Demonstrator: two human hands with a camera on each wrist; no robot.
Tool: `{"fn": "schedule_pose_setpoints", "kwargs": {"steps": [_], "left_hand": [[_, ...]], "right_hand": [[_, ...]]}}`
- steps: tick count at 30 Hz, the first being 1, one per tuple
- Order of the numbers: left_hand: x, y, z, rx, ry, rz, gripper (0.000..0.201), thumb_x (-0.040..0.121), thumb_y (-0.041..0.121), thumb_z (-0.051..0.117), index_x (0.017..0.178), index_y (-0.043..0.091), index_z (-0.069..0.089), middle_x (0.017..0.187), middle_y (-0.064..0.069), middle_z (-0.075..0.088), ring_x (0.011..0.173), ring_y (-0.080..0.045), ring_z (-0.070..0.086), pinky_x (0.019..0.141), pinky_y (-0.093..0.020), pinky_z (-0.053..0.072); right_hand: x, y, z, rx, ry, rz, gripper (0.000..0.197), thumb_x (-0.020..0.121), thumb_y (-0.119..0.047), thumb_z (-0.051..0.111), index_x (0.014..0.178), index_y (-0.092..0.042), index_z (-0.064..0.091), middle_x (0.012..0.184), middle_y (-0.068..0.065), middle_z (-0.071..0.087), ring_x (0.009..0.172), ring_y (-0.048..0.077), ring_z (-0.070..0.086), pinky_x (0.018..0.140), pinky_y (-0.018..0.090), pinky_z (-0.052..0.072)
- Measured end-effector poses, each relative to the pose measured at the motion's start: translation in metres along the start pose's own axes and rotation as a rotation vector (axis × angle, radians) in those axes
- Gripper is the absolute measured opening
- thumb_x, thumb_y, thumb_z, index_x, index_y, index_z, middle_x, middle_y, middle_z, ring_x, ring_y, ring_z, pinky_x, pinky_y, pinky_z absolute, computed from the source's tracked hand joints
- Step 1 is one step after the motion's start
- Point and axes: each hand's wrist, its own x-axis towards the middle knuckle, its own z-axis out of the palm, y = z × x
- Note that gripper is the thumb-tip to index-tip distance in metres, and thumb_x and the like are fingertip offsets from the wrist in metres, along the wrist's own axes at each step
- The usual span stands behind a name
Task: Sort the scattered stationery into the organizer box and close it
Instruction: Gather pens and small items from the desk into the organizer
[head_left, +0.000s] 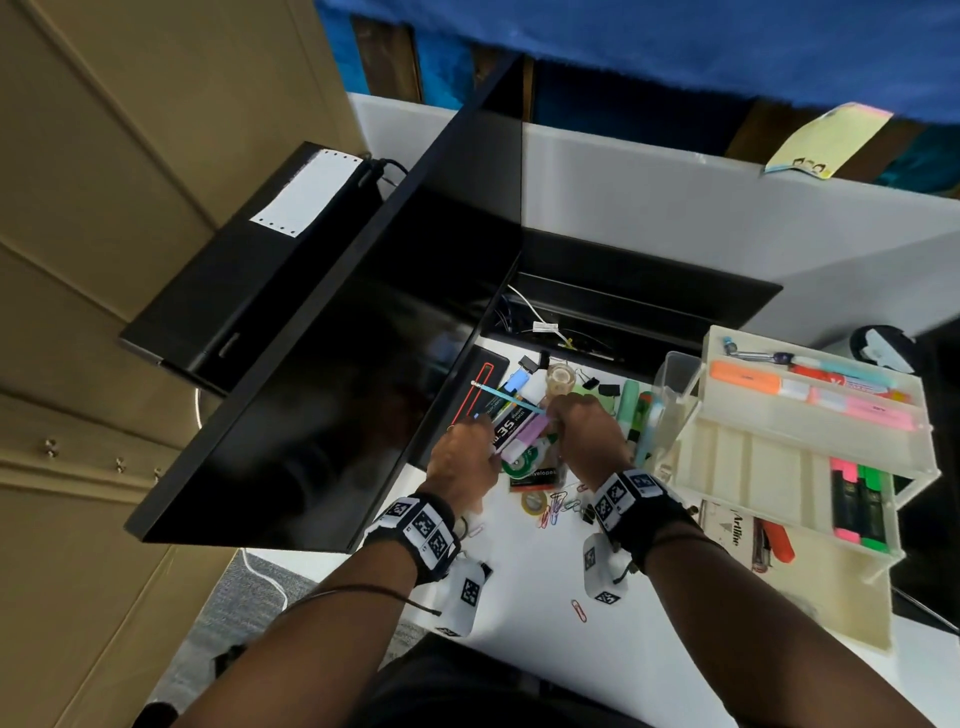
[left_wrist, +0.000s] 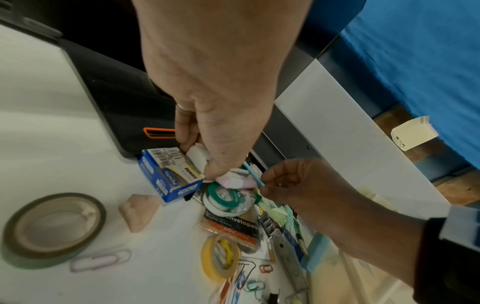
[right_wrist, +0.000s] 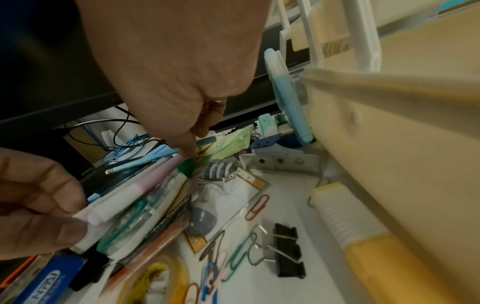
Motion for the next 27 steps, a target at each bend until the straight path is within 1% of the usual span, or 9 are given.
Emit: {"fn": "schedule_pose_setpoints", "kwargs": {"steps": [4, 8, 11, 13, 16, 19, 22, 24, 27], "left_hand": [[-0.007, 0.003, -0.004, 0.000, 0.022, -0.017, 0.020, 0.090, 0.024, 0.072, 0.103, 0.015, 0.062, 0.100, -0.003, 0.070, 0.090, -0.023, 0.070, 0.076, -0.033, 0.060], [-0.019, 0.005, -0.009, -0.016, 0.036, -0.061, 0.015, 0.089, 0.022, 0.069, 0.099, 0.016, 0.060, 0.097, -0.001, 0.068, 0.089, -0.022, 0.070, 0.079, -0.033, 0.060], [-0.029, 0.007, -0.019, -0.026, 0.041, -0.081, 0.013, 0.090, 0.023, 0.069, 0.100, 0.018, 0.062, 0.100, 0.000, 0.069, 0.091, -0.021, 0.069, 0.082, -0.033, 0.058], [-0.036, 0.004, -0.027, -0.048, 0.033, -0.093, 0.010, 0.090, 0.022, 0.071, 0.095, 0.021, 0.063, 0.095, 0.004, 0.069, 0.086, -0.018, 0.070, 0.075, -0.029, 0.056], [-0.043, 0.001, -0.039, -0.114, 0.042, -0.113, 0.017, 0.086, 0.019, 0.073, 0.083, 0.026, 0.058, 0.083, 0.011, 0.066, 0.075, -0.013, 0.066, 0.063, -0.023, 0.045], [-0.047, 0.007, -0.054, -0.162, 0.040, -0.100, 0.021, 0.085, 0.018, 0.074, 0.079, 0.026, 0.056, 0.078, 0.011, 0.064, 0.069, -0.006, 0.062, 0.060, -0.023, 0.044], [-0.048, 0.025, -0.070, -0.224, 0.040, -0.047, 0.022, 0.084, 0.018, 0.077, 0.078, 0.025, 0.057, 0.070, 0.011, 0.063, 0.058, -0.002, 0.059, 0.054, -0.020, 0.042], [-0.047, 0.043, -0.078, -0.286, 0.032, -0.005, 0.021, 0.085, 0.018, 0.078, 0.079, 0.026, 0.059, 0.066, 0.010, 0.062, 0.052, -0.002, 0.058, 0.050, -0.020, 0.044], [-0.046, 0.072, -0.087, -0.361, 0.042, 0.057, 0.021, 0.085, 0.019, 0.081, 0.082, 0.030, 0.063, 0.069, 0.009, 0.064, 0.053, -0.001, 0.057, 0.050, -0.020, 0.044]], "right_hand": [[-0.003, 0.000, 0.003, 0.052, -0.013, -0.011, 0.020, 0.097, -0.004, 0.058, 0.114, -0.011, 0.062, 0.103, 0.011, 0.069, 0.089, 0.028, 0.068, 0.073, 0.041, 0.062], [-0.010, -0.001, -0.005, 0.088, 0.030, -0.030, 0.019, 0.094, -0.002, 0.062, 0.111, -0.011, 0.062, 0.096, 0.007, 0.068, 0.083, 0.023, 0.067, 0.066, 0.032, 0.060], [-0.021, 0.001, -0.030, 0.120, 0.110, -0.051, 0.023, 0.091, 0.002, 0.061, 0.110, -0.009, 0.069, 0.099, 0.008, 0.068, 0.088, 0.022, 0.064, 0.071, 0.022, 0.048], [-0.032, 0.008, -0.056, 0.146, 0.180, -0.079, 0.020, 0.092, -0.001, 0.060, 0.104, -0.013, 0.071, 0.096, 0.005, 0.068, 0.085, 0.019, 0.062, 0.070, 0.020, 0.044], [-0.052, 0.030, -0.104, 0.141, 0.332, -0.101, 0.017, 0.100, -0.010, 0.056, 0.102, -0.015, 0.073, 0.096, 0.001, 0.070, 0.088, 0.017, 0.061, 0.076, 0.027, 0.047], [-0.066, 0.070, -0.153, 0.113, 0.493, -0.028, 0.016, 0.097, -0.006, 0.063, 0.106, -0.013, 0.075, 0.101, 0.004, 0.073, 0.095, 0.022, 0.062, 0.083, 0.034, 0.049], [-0.077, 0.125, -0.196, 0.077, 0.598, 0.095, 0.017, 0.092, 0.001, 0.065, 0.100, -0.010, 0.075, 0.097, 0.010, 0.073, 0.092, 0.032, 0.064, 0.085, 0.039, 0.049], [-0.082, 0.159, -0.216, 0.062, 0.604, 0.211, 0.023, 0.088, 0.005, 0.063, 0.099, -0.010, 0.077, 0.097, 0.011, 0.075, 0.091, 0.034, 0.065, 0.084, 0.037, 0.049], [-0.086, 0.201, -0.224, 0.097, 0.569, 0.394, 0.029, 0.086, 0.004, 0.061, 0.099, -0.016, 0.079, 0.094, 0.018, 0.072, 0.087, 0.038, 0.064, 0.083, 0.040, 0.054]]}}
